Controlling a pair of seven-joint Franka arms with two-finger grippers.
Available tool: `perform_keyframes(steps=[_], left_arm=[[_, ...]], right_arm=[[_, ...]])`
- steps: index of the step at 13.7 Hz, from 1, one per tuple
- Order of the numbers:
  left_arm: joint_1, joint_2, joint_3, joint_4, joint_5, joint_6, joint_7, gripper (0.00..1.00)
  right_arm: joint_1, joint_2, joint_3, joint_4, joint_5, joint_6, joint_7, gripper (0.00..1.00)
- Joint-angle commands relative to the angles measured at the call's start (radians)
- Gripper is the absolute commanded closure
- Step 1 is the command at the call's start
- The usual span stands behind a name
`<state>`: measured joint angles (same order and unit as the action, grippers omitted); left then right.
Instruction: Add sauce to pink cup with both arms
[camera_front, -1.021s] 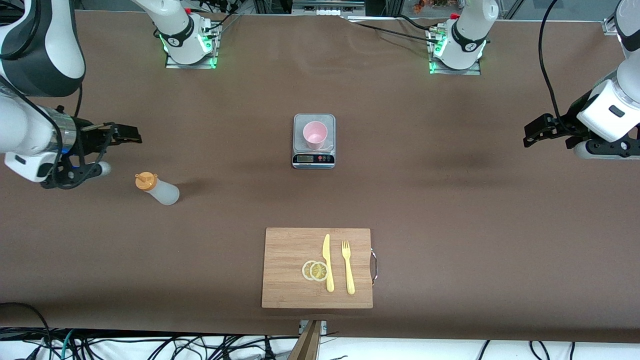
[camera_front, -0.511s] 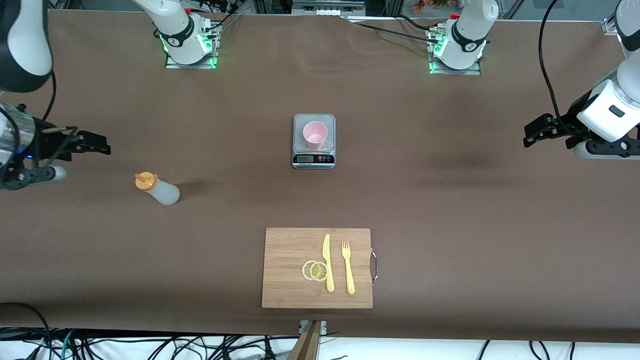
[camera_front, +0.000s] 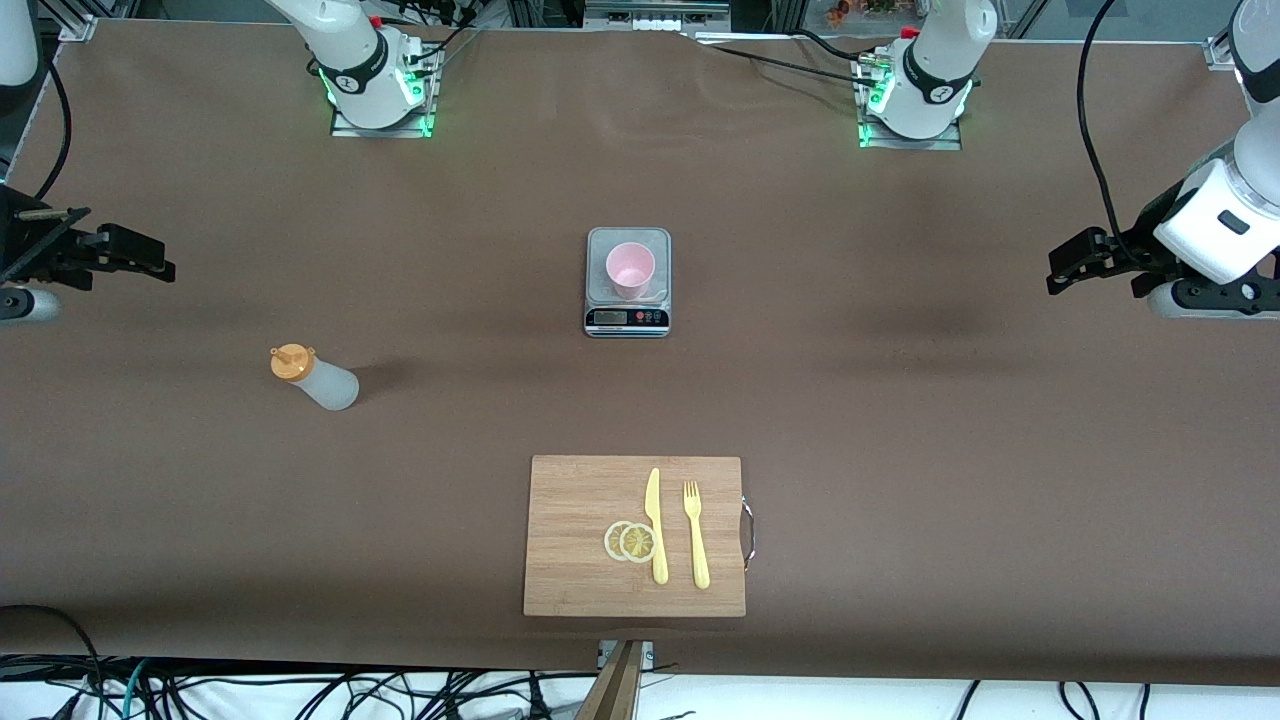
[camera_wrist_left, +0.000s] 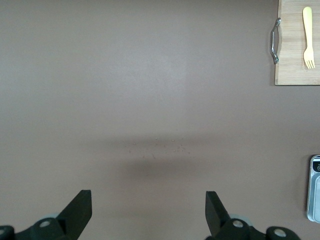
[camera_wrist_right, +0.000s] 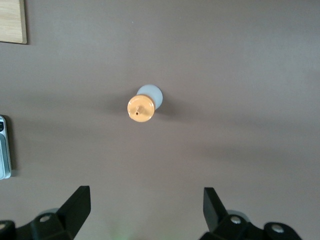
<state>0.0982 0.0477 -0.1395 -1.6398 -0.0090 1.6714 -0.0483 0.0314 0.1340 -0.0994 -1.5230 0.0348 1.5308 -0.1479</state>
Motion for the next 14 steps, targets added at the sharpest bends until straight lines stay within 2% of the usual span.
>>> perform_keyframes(steps=[1, 6, 8, 14], left_arm=[[0.008, 0.012, -0.003, 0.028, -0.017, -0.012, 0.027, 0.0], [0.006, 0.012, -0.006, 0.028, -0.009, -0.012, 0.021, 0.0], [0.006, 0.012, -0.008, 0.028, -0.008, -0.012, 0.018, 0.0], [0.005, 0.012, -0.009, 0.028, -0.006, -0.012, 0.016, 0.0]], right_arm=[[0.004, -0.088, 0.006, -0.11, -0.015, 0.009, 0.039, 0.0], [0.036, -0.097, 0.006, -0.123, -0.019, 0.015, 0.111, 0.0], [0.064, -0.091, 0.007, -0.12, -0.05, 0.02, 0.117, 0.0], [0.055, -0.031, 0.006, -0.054, -0.049, 0.009, 0.1, 0.0]])
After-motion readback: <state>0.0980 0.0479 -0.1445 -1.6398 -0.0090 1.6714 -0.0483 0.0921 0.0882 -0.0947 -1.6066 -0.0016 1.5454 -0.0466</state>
